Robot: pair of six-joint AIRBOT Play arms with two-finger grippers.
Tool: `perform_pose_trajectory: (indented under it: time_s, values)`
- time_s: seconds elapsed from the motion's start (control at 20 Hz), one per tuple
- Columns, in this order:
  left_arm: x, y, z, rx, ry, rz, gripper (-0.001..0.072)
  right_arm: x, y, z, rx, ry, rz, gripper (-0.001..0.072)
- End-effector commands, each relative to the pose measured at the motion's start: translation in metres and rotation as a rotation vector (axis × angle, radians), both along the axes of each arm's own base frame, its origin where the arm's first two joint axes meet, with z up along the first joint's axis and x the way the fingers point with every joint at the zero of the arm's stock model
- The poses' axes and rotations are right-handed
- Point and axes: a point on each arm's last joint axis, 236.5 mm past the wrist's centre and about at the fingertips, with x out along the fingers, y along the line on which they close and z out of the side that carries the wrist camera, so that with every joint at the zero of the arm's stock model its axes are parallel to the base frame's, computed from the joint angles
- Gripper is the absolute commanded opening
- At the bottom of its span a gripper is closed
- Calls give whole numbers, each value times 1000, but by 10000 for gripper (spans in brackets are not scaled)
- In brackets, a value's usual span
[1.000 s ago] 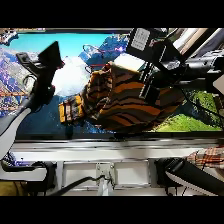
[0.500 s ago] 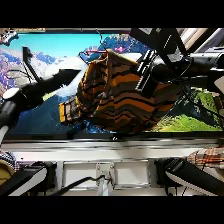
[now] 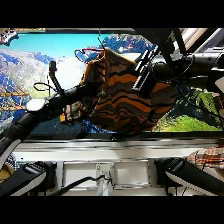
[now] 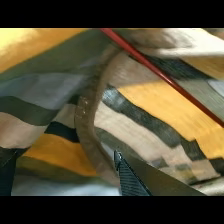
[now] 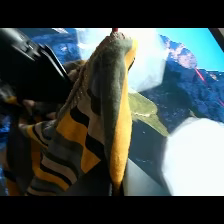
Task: Fold the clothes and pants, and hang the long-sleeved shirts on hangers.
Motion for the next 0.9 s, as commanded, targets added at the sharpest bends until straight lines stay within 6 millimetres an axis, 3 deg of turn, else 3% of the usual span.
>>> perform_pose_trajectory:
  time_s: [0.0, 0.2, 0.25, 0.5, 0.55, 0.85]
  values:
    - [5, -6, -5, -65, 72, 54, 665, -6, 7, 2, 31, 23, 20, 15]
    - [12, -7, -10, -112, 127, 85, 661, -11, 10, 1, 41, 41, 35, 15]
    - [16, -6, -16, -103, 136, 93, 630, -13, 11, 1, 45, 46, 40, 15]
    - [34, 6, -46, -30, 138, 123, 43, -19, 10, -6, 27, 79, 52, 15]
    - [40, 15, -46, -33, 138, 146, 15, -22, 9, -8, 16, 92, 55, 15]
    - [70, 74, -36, -68, 110, 233, 14, -27, 3, -17, -20, 121, 57, 15]
